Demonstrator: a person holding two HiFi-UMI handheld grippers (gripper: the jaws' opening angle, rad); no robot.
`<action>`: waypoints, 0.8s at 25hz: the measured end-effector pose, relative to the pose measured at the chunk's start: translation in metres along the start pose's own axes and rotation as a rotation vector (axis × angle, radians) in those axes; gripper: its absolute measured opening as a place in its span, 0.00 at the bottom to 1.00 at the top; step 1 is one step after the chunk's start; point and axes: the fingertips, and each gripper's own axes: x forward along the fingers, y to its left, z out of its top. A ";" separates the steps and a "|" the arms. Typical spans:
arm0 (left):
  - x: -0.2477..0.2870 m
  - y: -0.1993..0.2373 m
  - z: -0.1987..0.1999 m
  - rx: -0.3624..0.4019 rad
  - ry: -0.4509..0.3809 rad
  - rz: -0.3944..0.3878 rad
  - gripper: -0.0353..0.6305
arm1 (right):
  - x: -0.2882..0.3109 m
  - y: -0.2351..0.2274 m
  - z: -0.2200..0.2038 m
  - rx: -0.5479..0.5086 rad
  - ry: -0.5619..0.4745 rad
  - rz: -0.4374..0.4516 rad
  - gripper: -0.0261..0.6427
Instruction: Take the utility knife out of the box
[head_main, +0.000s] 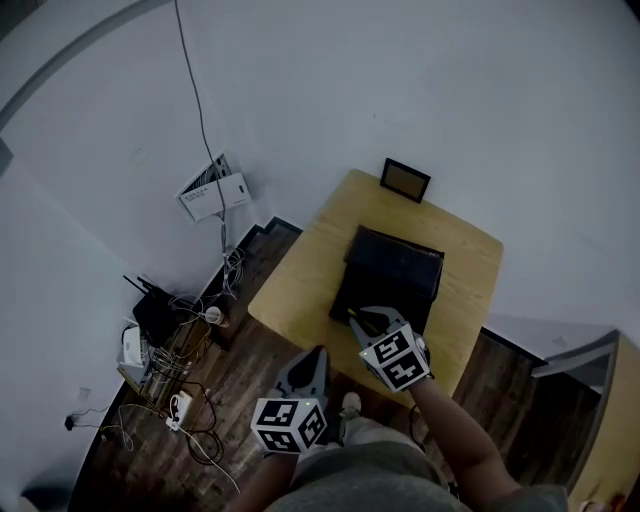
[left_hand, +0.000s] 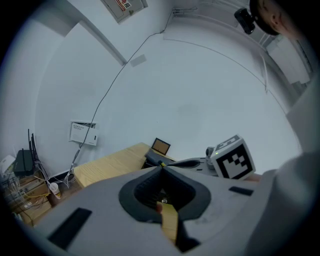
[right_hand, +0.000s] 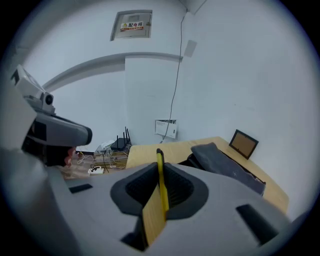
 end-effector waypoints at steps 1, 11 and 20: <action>-0.005 -0.002 -0.001 0.004 -0.001 -0.007 0.06 | -0.008 0.006 0.002 0.004 -0.017 -0.011 0.09; -0.060 -0.016 -0.018 0.033 -0.016 -0.061 0.06 | -0.088 0.060 0.007 0.060 -0.165 -0.133 0.09; -0.114 -0.031 -0.037 0.034 -0.042 -0.074 0.06 | -0.153 0.116 -0.006 0.081 -0.248 -0.179 0.09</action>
